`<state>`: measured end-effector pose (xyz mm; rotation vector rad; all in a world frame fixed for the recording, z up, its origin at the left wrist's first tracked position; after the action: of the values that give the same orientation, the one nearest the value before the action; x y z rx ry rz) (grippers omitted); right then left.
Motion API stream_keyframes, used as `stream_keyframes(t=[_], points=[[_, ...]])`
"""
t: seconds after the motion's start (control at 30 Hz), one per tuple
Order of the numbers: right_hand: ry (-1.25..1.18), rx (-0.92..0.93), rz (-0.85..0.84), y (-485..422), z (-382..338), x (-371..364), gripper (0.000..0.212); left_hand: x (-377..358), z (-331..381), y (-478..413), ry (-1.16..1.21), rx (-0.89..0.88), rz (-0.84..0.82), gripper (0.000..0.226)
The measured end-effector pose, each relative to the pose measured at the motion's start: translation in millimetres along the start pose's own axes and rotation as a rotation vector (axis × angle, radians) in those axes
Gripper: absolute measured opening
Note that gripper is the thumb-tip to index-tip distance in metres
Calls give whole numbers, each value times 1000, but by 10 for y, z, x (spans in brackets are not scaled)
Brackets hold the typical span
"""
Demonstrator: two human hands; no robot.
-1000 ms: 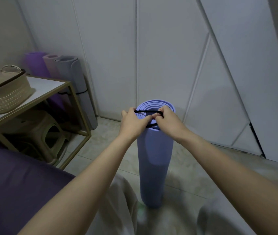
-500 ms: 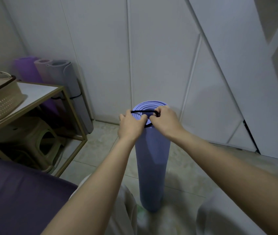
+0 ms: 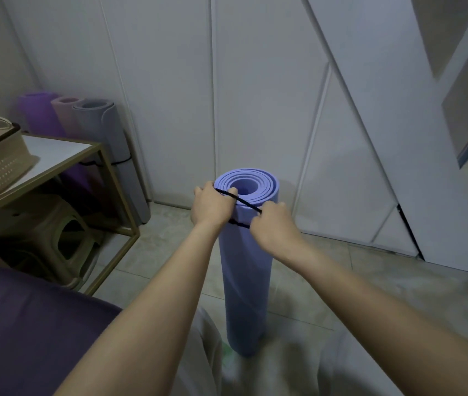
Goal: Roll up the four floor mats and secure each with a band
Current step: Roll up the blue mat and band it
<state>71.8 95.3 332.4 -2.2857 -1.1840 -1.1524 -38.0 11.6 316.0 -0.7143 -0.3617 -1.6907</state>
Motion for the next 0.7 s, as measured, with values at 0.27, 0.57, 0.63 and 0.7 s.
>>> stream_keyframes(t=[0.27, 0.57, 0.63, 0.7], points=[[-226, -41, 155, -88, 274, 133, 47, -60, 74, 198, 35, -67, -12, 41], [-218, -65, 171, -326, 300, 225, 43, 84, -40, 133, -76, -137, 79, 31], [-238, -95, 171, -371, 335, 241, 34, 114, -21, 102, -118, -165, 99, 28], [-275, -141, 178, -439, 387, 270, 34, 113, -7, 78, -142, -181, 101, 22]])
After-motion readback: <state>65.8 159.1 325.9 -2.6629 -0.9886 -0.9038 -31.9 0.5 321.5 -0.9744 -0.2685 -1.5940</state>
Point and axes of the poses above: each hand's wrist, its own y-axis away from the middle knuckle, its own x-axis out of the back of the hand, z = x × y, the point moved 5 cm from there along -y, towards the middle knuckle, and after that the axes turned 9 degrees about -x, right-handed, at the moved point
